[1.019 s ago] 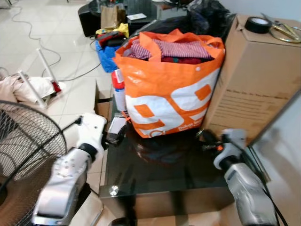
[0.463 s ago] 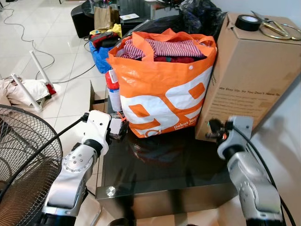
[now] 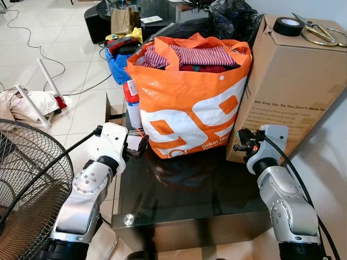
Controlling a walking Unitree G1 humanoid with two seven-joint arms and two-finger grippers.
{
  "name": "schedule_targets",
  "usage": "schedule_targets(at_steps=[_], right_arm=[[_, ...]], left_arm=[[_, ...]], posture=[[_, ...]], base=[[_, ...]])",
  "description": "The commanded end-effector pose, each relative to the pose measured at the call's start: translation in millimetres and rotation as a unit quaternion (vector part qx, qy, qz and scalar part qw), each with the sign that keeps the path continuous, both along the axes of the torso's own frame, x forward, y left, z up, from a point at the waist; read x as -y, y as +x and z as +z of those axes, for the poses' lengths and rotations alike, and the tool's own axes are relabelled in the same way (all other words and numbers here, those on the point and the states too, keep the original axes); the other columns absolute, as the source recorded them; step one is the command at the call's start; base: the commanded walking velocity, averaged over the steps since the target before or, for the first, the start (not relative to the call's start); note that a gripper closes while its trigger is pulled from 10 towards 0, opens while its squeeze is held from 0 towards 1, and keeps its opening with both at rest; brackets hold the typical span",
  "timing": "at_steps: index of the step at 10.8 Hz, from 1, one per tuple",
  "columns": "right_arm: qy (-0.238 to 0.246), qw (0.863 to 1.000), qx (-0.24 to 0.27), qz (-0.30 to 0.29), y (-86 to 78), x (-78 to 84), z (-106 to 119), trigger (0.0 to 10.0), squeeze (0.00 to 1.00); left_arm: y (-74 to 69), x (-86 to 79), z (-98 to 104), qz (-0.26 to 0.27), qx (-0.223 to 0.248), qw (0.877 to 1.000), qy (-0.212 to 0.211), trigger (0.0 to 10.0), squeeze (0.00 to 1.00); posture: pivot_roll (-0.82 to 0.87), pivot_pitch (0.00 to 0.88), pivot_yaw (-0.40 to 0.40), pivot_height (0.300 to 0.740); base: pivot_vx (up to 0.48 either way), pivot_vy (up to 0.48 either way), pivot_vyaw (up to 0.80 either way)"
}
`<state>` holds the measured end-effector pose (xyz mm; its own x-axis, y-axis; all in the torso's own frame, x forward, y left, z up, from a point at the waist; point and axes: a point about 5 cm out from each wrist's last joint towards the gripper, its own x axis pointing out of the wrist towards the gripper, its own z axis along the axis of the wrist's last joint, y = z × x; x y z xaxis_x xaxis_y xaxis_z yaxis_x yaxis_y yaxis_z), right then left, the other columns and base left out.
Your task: Hang keys on a hook
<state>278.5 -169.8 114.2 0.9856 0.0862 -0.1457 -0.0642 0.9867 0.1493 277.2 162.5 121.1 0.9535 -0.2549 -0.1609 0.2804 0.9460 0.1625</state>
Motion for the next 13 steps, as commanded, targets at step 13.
schedule_targets(at_steps=[13], right_arm=[[-0.022,1.0,0.014,0.009,4.6,-1.2,7.2,10.0,0.0]], left_arm=[[4.1,-1.3,2.7,-0.002,0.012,1.0,0.005,10.0,0.0]], posture=[[-0.06,0.0,0.055,0.74]], base=[[-0.24,0.0,0.0]])
